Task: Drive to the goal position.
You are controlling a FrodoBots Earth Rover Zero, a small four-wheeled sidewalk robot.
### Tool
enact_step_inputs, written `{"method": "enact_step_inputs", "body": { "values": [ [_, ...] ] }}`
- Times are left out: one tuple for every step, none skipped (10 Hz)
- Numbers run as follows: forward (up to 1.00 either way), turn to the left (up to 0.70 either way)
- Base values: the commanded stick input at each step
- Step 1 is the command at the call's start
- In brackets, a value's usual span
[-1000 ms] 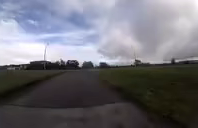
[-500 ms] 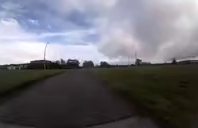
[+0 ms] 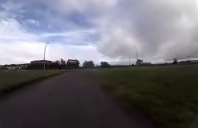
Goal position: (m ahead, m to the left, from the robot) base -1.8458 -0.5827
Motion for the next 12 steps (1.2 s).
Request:
{"method": "enact_step_inputs", "body": {
  "values": [
    [1.0,0.0],
    [1.0,0.0],
    [1.0,0.0],
    [1.0,0.0],
    [1.0,0.0],
    [1.0,0.0],
    [1.0,0.0],
    [1.0,0.0],
    [1.0,0.0],
    [1.0,0.0],
    [1.0,0.0],
    [1.0,0.0]
  ]
}}
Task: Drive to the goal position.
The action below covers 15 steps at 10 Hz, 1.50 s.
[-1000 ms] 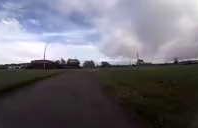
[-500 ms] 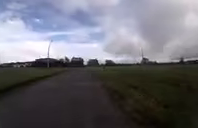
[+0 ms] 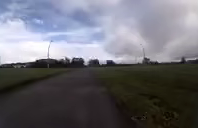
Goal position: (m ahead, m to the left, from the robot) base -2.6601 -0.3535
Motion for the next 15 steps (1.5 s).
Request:
{"method": "enact_step_inputs", "body": {
  "values": [
    [1.0,0.0],
    [1.0,0.0],
    [1.0,0.0],
    [1.0,0.11],
    [1.0,0.4],
    [1.0,0.4],
    [1.0,0.4],
    [1.0,0.4],
    [1.0,0.4],
    [1.0,0.31],
    [1.0,0.14],
    [1.0,0.02],
    [1.0,0.0],
    [1.0,0.0],
    [1.0,0.0]
  ]
}}
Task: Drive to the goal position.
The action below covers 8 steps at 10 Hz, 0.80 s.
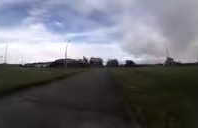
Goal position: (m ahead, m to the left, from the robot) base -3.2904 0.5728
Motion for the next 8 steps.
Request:
{"method": "enact_step_inputs", "body": {
  "values": [
    [1.0,0.0],
    [1.0,0.0],
    [1.0,0.0],
    [1.0,0.0],
    [1.0,0.0],
    [1.0,0.0],
    [1.0,0.0],
    [1.0,-0.08]
  ]
}}
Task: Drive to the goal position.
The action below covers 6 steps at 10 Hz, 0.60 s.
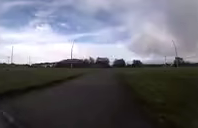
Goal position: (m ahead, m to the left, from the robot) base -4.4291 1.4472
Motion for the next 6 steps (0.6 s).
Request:
{"method": "enact_step_inputs", "body": {
  "values": [
    [1.0,-0.32],
    [1.0,-0.21],
    [1.0,-0.09],
    [1.0,-0.38],
    [1.0,-0.27],
    [1.0,-0.13]
  ]
}}
